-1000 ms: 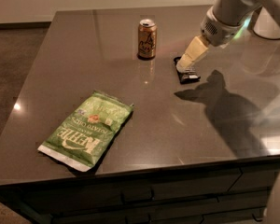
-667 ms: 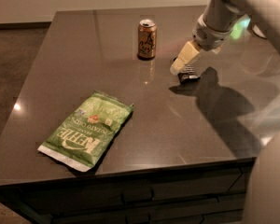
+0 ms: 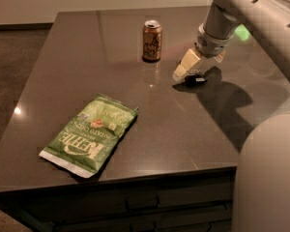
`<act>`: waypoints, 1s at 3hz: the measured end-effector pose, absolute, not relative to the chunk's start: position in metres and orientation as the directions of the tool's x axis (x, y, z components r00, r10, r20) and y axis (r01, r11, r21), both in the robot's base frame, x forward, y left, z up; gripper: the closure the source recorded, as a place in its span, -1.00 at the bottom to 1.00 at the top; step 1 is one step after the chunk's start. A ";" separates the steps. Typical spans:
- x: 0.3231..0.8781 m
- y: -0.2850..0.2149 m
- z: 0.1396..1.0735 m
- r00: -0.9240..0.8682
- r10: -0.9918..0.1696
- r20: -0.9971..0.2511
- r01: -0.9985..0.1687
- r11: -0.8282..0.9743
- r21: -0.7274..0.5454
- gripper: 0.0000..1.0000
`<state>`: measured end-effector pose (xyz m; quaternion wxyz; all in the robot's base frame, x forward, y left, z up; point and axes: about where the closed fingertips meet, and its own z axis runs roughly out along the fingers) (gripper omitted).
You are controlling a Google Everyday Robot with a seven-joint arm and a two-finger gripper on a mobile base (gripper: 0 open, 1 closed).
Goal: Pick rxbar chocolate
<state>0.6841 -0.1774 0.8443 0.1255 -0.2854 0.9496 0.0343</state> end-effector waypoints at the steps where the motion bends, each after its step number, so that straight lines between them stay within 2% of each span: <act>1: 0.686 -0.172 0.838 -0.809 -0.534 -0.246 -0.551 0.834 0.004 -0.92; 2: 0.686 -0.166 0.834 -0.809 -0.539 -0.235 -0.557 0.830 0.012 -0.58; 3: 0.686 -0.160 0.832 -0.805 -0.547 -0.228 -0.566 0.824 0.020 -0.12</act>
Offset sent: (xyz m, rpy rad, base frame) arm -0.0017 0.0163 -0.0081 0.0018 0.0464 0.0138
